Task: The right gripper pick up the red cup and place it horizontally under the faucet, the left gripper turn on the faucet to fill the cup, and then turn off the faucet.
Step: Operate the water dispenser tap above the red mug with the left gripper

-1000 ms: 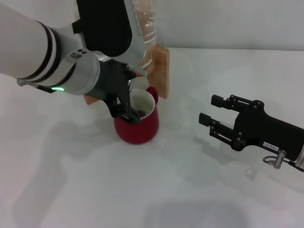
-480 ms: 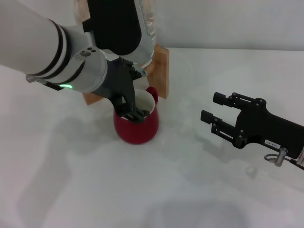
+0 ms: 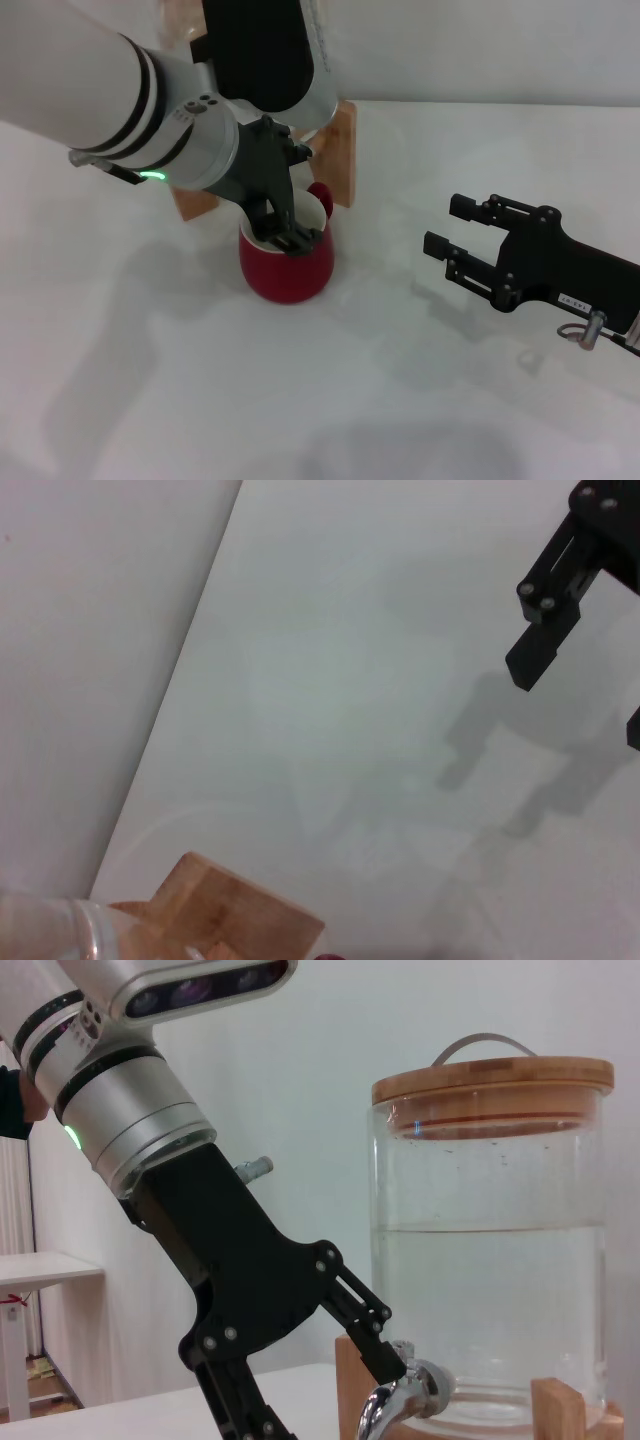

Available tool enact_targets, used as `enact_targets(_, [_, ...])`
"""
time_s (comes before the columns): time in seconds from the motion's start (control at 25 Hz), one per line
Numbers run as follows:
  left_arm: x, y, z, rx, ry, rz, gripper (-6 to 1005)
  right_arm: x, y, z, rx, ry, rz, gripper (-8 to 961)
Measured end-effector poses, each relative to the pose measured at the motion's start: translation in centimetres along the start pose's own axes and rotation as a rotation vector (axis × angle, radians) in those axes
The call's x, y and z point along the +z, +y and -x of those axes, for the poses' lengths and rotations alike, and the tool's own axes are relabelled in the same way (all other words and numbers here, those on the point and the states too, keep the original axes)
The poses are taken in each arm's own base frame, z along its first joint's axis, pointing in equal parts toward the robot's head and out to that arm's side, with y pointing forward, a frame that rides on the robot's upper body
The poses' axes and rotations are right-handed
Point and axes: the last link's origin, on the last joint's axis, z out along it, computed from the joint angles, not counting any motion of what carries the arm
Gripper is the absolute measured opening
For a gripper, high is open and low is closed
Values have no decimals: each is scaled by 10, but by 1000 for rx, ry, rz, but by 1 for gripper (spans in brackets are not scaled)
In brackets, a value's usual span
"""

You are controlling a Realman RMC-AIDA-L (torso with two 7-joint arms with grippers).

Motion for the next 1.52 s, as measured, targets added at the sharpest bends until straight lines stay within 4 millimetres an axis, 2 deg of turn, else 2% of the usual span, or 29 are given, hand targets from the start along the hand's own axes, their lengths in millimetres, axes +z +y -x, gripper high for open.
enact_targets(0.68, [2, -3, -10, 29, -3, -14, 887, -3, 0, 0, -4, 2, 4, 527])
enact_targets(1.52, [5, -9, -9, 17, -18, -41, 887, -4, 1, -2, -4, 4, 6, 527])
